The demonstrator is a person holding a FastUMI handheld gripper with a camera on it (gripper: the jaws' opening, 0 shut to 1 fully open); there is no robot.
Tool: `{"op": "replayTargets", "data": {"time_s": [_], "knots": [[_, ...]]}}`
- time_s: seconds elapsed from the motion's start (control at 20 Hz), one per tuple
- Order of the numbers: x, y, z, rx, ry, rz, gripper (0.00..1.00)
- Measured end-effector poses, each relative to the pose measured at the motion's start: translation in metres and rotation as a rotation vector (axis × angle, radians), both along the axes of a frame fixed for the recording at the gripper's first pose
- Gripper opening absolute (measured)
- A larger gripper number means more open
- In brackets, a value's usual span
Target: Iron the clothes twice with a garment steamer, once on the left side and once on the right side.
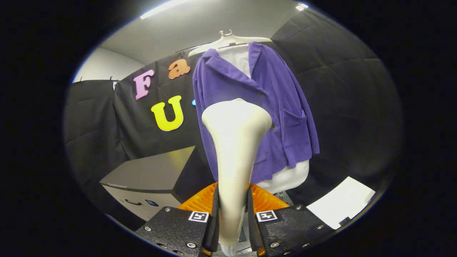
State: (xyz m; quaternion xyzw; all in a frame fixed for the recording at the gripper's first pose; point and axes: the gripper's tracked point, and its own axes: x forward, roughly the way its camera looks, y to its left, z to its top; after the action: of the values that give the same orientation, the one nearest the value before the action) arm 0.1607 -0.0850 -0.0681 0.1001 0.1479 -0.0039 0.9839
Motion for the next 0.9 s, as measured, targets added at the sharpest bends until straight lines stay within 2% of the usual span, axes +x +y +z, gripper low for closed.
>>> {"op": "replayTargets", "data": {"time_s": [0.35,0.65,0.9], "knots": [[0.027,-0.013,0.095,-0.037,-0.135,0.019,0.34],[0.057,-0.037,0.156,-0.025,-0.241,-0.002,0.34],[0.085,-0.066,0.201,-0.024,-0.335,-0.052,0.33]]}}
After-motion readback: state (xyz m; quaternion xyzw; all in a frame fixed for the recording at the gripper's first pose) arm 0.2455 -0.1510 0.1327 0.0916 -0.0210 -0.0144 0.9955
